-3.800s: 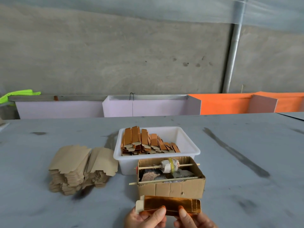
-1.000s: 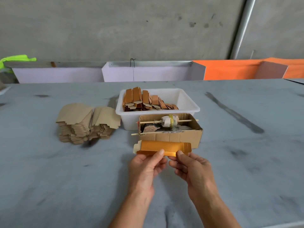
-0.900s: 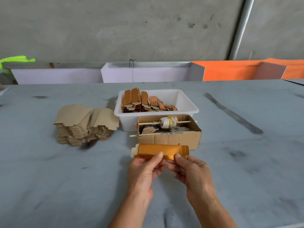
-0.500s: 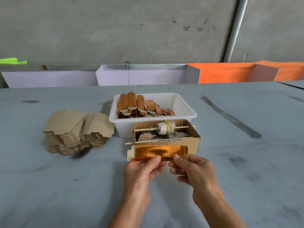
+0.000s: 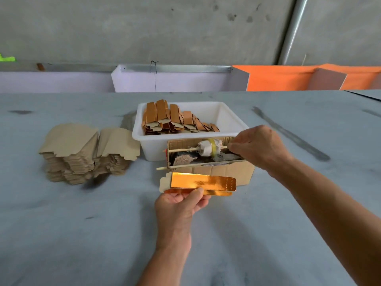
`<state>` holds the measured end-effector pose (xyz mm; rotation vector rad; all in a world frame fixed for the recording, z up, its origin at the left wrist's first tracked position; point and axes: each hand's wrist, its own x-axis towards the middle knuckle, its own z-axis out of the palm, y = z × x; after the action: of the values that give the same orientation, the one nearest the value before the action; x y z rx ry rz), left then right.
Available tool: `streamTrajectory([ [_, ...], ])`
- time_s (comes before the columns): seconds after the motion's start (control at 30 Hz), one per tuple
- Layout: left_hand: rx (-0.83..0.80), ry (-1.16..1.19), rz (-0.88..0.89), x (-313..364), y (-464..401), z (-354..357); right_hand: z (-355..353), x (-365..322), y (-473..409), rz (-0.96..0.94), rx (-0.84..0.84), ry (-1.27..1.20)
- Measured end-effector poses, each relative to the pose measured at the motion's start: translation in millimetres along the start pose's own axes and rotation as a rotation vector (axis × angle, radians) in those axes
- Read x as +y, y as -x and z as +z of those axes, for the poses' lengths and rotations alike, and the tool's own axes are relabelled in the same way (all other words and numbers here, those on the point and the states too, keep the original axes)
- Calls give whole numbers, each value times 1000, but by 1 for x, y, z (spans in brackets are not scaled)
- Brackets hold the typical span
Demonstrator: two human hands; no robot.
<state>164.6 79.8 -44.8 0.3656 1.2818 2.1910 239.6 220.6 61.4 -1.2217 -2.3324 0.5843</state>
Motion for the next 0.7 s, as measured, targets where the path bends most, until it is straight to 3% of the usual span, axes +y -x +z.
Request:
streamTrajectory([
  [0.2, 15, -3, -6, 0, 1, 0, 7, -9, -15, 43, -157, 210],
  [0.7, 6, 20, -16, 5, 4, -2, 24, -9, -30, 198, -303, 86],
])
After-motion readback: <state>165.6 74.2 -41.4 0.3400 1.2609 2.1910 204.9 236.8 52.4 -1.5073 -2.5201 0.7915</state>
